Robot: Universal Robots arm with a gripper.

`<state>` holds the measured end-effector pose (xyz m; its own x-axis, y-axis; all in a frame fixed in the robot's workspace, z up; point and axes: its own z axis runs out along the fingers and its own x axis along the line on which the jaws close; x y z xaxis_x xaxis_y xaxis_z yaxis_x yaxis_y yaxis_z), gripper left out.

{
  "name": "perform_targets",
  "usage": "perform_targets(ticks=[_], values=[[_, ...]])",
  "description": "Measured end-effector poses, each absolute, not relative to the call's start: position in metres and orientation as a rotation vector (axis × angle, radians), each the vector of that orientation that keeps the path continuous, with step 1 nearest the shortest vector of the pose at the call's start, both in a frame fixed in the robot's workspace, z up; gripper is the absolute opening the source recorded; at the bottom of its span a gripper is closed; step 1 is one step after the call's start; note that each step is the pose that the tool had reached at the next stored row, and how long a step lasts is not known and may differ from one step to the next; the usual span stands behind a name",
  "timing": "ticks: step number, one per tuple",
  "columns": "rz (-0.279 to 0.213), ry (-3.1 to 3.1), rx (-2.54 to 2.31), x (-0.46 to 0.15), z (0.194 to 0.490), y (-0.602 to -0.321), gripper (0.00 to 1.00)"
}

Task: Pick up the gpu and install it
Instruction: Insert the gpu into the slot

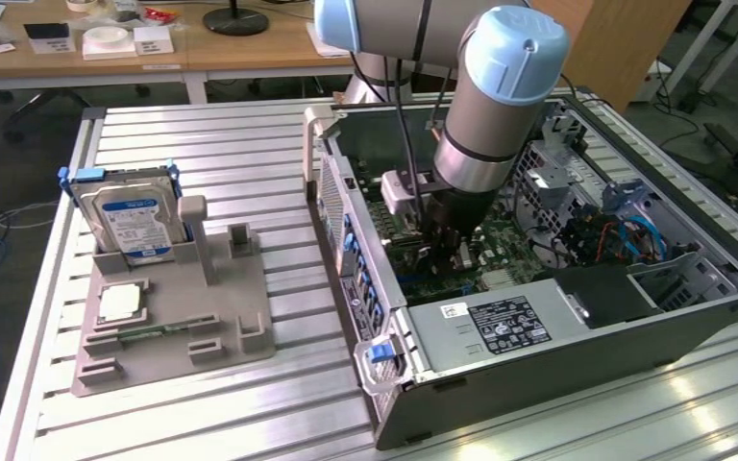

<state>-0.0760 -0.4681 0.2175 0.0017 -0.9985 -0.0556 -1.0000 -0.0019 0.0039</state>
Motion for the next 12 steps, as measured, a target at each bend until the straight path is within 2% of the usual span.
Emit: perform_targets(ticks=[12], values=[[0.054, 2.199, -2.203, -0.0760, 0.2174, -0.4680, 0.28]])
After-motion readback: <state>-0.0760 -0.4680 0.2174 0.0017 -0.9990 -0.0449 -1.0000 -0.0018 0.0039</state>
